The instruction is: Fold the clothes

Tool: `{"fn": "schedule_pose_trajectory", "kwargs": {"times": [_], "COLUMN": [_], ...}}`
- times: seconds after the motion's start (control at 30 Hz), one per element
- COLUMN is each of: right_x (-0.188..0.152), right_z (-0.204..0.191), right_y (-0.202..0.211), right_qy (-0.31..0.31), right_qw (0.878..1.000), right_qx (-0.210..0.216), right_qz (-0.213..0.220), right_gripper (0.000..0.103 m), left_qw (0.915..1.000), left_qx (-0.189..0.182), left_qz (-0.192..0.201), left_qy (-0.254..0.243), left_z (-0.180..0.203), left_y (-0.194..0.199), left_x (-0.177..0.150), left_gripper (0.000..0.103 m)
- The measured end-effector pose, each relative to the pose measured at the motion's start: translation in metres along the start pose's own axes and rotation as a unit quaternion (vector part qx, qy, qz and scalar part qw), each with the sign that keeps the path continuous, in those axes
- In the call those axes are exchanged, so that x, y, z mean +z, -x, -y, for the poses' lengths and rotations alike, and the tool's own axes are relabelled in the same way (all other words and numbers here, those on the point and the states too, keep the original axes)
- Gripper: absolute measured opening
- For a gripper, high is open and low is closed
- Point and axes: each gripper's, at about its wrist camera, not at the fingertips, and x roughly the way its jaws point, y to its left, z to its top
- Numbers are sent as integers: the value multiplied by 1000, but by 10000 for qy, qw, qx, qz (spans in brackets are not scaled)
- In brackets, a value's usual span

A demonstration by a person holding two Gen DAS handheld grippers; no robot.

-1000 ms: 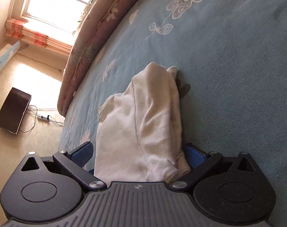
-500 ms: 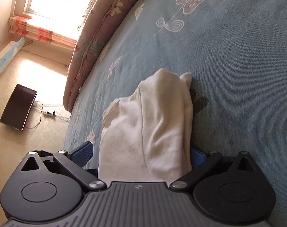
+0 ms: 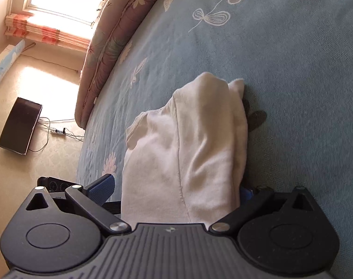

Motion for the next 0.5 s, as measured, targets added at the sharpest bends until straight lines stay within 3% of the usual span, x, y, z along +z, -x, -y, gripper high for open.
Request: {"fn": "schedule_pose_trajectory", "kwargs": {"times": [0.13, 0.37, 0.5], "right_x": [-9, 9, 8], "right_z": [5, -2, 0], "right_y": [6, -14, -7], "right_qy": [107, -38, -152], "right_qw": [9997, 9998, 9991], "right_qx": [195, 168, 403], "right_qz": [-107, -55, -6], "right_gripper": [103, 103, 103], "left_qw": [9995, 9999, 9986], "left_qx": [-301, -112, -438], "left_qz": [94, 11, 76], "left_qy": [98, 106, 292], "left_z": [-11, 2, -5], "left_y": [8, -11, -4], "left_x": [-6, 7, 0], "left_gripper": [101, 101, 101]}}
